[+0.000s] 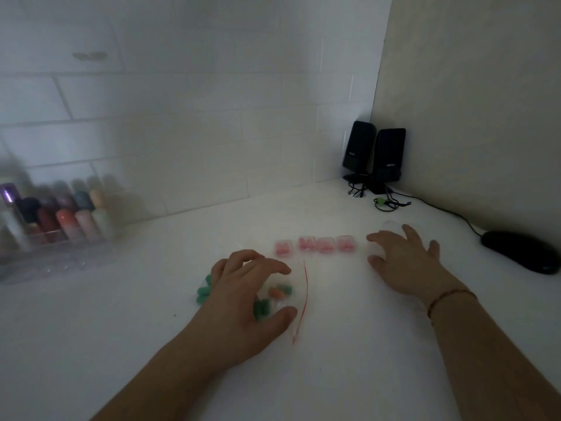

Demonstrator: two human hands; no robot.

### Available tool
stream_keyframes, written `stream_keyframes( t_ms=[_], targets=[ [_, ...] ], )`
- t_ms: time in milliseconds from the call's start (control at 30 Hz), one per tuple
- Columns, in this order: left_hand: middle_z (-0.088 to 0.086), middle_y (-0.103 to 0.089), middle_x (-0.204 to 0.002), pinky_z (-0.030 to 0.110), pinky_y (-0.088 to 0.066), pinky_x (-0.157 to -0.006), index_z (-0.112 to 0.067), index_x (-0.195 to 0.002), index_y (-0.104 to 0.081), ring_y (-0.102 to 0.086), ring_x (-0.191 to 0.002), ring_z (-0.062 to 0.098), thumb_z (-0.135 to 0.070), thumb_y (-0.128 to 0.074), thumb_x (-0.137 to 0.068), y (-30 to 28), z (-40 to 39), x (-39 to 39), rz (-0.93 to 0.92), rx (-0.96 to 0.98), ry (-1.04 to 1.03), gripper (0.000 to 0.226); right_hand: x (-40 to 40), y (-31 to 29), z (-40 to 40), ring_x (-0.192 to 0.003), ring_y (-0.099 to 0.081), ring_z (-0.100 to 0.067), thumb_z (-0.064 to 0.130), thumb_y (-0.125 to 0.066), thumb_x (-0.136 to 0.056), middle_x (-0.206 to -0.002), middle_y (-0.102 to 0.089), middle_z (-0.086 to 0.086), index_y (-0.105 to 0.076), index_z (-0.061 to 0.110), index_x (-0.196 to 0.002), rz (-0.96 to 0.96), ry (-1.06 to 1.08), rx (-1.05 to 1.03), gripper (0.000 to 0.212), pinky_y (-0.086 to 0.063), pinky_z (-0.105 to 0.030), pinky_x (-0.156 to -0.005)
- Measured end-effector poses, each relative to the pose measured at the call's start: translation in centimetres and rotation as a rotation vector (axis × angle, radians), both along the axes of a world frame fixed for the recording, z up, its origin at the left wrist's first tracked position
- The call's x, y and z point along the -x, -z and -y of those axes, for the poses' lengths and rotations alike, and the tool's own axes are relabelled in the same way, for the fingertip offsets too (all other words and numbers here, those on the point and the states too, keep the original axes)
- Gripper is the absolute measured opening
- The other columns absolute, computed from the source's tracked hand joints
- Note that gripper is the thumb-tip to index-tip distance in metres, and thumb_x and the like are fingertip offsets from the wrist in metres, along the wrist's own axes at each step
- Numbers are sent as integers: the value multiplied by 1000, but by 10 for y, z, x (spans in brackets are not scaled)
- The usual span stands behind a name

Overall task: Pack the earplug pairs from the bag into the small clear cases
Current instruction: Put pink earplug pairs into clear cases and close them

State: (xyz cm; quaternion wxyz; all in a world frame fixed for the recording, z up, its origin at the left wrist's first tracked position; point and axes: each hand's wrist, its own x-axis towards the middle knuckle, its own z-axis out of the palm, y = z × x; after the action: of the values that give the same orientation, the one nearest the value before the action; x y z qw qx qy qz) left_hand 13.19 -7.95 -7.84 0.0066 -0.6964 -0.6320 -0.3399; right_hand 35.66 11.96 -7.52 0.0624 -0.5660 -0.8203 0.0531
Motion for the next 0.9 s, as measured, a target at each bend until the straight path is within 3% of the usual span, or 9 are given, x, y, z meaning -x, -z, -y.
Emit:
stream_keyframes(
  t_ms=[133, 200, 267, 367, 467, 533, 633, 733, 900],
  targets=[
    [-32, -52, -110, 38, -39, -97, -38, -110, -60, -39, -121, 1, -51, -59, -78, -1, 1, -2, 93, -43, -22, 34, 0, -7, 3, -130, -37, -22, 26, -59, -92, -124, -59, 5, -58, 39, -117, -65, 37, -157, 28, -12, -58, -114],
    [-22, -57, -106, 32, -40, -92, -35, -106, -62, -48, -112, 7, -44, -64, -80, -2, 1, -2, 111, -83, -27, 27, 2, -12, 9, -124, -43, -21, 28, -60, -91, -117, -62, 9, -57, 37, -118, -85, 37, -175, 28, -15, -55, -114],
    [-19, -59, -101, 18, -41, -79, -31, -102, -65, -54, -93, 0, -39, -66, -81, -5, 2, -3, 180, -140, -11, 22, 4, -19, 16, -122, -46, -21, 31, -60, -92, -115, -63, 10, -54, 35, -123, -137, -6, -207, 32, -20, -52, -114],
    [-6, -70, -90, 18, -47, -63, -20, -93, -69, -62, -70, 3, -38, -60, -81, -12, 3, -3, 570, -198, 89, 23, 17, -38, 43, -112, -54, -10, 33, -62, -91, -112, -64, 15, -59, 30, -123, -540, -290, -311, 32, -37, -35, -105],
    [16, -73, -83, 26, -45, -48, -14, -93, -72, -67, -63, 24, -44, -61, -83, -23, 1, 3, 1098, -30, 207, 34, 47, -49, 94, -114, -52, 1, 32, -60, -93, -116, -59, 24, -62, 28, -119, -827, -701, -264, 26, -38, -12, -94],
    [20, -72, -81, 26, -49, -51, -9, -95, -74, -69, -65, 27, -55, -55, -81, -26, 1, 6, 1278, 139, 324, 51, 64, -45, 117, -115, -52, -10, 19, -63, -92, -115, -60, 17, -62, 21, -119, -855, -875, -240, 27, -37, -14, -96],
    [17, -73, -83, 25, -56, -59, -9, -101, -73, -72, -70, 23, -57, -61, -83, -24, 3, 10, 1365, 192, 493, 53, 72, -42, 125, -113, -55, -16, 5, -66, -89, -113, -63, 6, -63, 12, -117, -922, -930, -214, 29, -40, -24, -99],
    [20, -72, -99, 25, -57, -63, -3, -108, -69, -72, -79, 24, -49, -72, -80, -25, 3, 10, 1417, 149, 528, 53, 69, -41, 124, -118, -54, -15, 16, -72, -84, -117, -64, 5, -66, 13, -112, -918, -912, -318, 29, -40, -31, -102],
    [22, -67, -106, 32, -56, -77, -2, -112, -64, -69, -88, 28, -36, -83, -72, -23, 0, 6, 1389, 119, 514, 55, 72, -40, 122, -94, -58, -19, 23, -79, -77, -97, -67, 2, -73, 12, -99, -836, -820, -550, 26, -47, -31, -85]
  ],
)
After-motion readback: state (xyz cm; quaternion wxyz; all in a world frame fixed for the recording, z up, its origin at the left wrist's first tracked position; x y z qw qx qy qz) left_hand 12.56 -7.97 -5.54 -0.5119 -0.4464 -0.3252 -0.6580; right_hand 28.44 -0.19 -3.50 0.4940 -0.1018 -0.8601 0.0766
